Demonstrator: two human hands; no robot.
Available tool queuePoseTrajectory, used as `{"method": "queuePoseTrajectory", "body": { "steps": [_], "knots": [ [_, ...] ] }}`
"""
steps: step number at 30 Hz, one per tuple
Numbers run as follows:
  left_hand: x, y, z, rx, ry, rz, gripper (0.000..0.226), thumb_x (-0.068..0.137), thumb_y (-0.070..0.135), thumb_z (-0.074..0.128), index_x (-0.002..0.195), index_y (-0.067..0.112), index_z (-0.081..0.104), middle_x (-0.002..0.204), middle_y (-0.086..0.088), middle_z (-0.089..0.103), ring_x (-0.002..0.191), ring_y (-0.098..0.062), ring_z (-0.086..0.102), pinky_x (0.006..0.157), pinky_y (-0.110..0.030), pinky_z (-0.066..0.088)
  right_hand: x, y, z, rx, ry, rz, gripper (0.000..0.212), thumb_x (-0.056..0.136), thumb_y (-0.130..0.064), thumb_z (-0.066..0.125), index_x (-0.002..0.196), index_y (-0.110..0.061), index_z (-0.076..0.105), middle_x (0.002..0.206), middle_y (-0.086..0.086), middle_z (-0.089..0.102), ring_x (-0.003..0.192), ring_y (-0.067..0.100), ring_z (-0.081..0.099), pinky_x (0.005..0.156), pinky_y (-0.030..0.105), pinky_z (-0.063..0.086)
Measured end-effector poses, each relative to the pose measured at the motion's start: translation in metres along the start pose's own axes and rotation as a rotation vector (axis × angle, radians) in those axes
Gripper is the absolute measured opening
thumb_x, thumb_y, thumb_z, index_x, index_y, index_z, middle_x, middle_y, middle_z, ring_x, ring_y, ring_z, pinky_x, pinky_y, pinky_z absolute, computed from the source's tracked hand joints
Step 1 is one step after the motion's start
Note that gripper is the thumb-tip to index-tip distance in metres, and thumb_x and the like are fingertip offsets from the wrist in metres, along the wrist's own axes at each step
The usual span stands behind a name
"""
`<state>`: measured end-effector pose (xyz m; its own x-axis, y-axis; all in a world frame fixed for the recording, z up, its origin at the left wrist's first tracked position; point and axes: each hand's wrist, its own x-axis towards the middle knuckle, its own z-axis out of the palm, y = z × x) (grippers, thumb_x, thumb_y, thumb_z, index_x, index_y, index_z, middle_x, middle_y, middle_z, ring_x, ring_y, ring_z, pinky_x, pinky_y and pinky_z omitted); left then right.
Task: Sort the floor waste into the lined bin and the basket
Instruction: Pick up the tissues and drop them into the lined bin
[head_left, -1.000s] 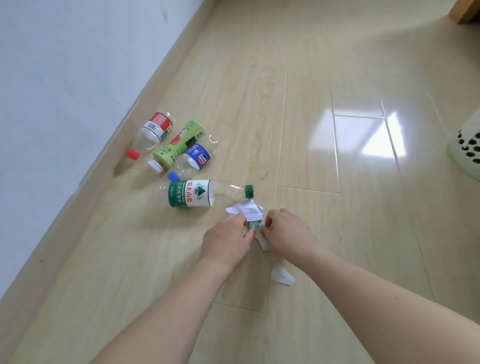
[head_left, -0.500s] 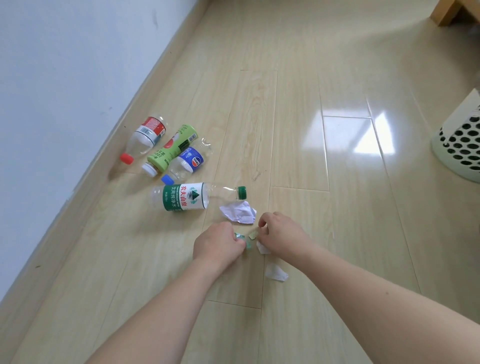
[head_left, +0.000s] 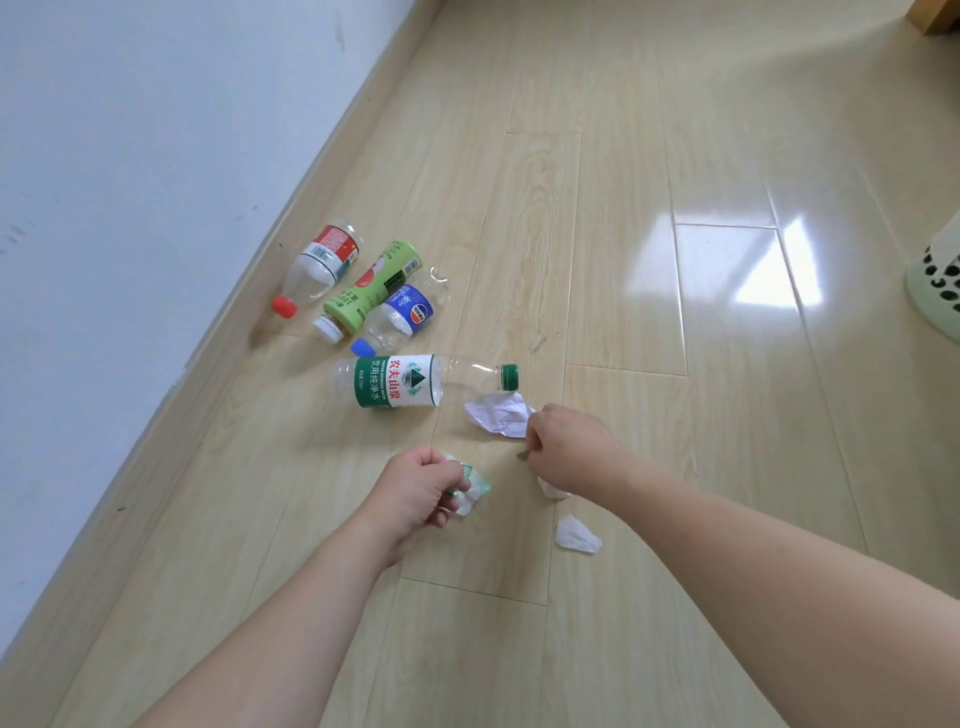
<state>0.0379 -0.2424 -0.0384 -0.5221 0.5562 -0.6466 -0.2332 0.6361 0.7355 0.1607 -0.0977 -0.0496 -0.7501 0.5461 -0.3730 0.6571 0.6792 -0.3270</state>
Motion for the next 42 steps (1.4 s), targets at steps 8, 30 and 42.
{"method": "queuePoseTrajectory", "body": {
  "steps": [8, 30, 42],
  "knots": [
    [-0.017, 0.031, 0.000, -0.135, -0.071, -0.006, 0.012, 0.092, -0.006, 0.054, 0.098, 0.003, 0.059, 0.071, -0.014, 0.066, 0.046, -0.014, 0.058, 0.046, -0.024, 0.053, -0.041, 0.016, -0.046, 0.237, 0.223, 0.017, 0.020, 0.079, -0.008, 0.052, 0.068, -0.019, 0.040, 0.074, -0.003, 0.050, 0.071, 0.019, 0.046, 0.054, 0.027, 0.033],
    [-0.206, 0.196, 0.334, 0.208, -0.532, 0.499, 0.009, 0.084, -0.004, 0.055, 0.083, 0.004, 0.058, 0.067, -0.013, 0.059, 0.050, -0.018, 0.056, 0.056, -0.030, 0.055, -0.377, 0.232, -0.216, 0.174, 0.617, 0.695, 0.013, 0.082, -0.015, 0.058, 0.072, -0.020, 0.051, 0.077, -0.002, 0.058, 0.077, 0.021, 0.054, 0.065, 0.029, 0.038],
    [-0.198, 0.206, 0.330, 0.648, -0.408, 0.705, 0.021, 0.083, 0.008, 0.043, 0.089, 0.012, 0.063, 0.087, -0.008, 0.066, 0.074, -0.024, 0.066, 0.065, -0.035, 0.056, -0.365, 0.233, -0.196, 0.158, 0.593, 0.631, 0.016, 0.091, -0.015, 0.048, 0.101, -0.016, 0.061, 0.101, 0.000, 0.060, 0.093, 0.019, 0.056, 0.083, 0.032, 0.048]
  ]
}}
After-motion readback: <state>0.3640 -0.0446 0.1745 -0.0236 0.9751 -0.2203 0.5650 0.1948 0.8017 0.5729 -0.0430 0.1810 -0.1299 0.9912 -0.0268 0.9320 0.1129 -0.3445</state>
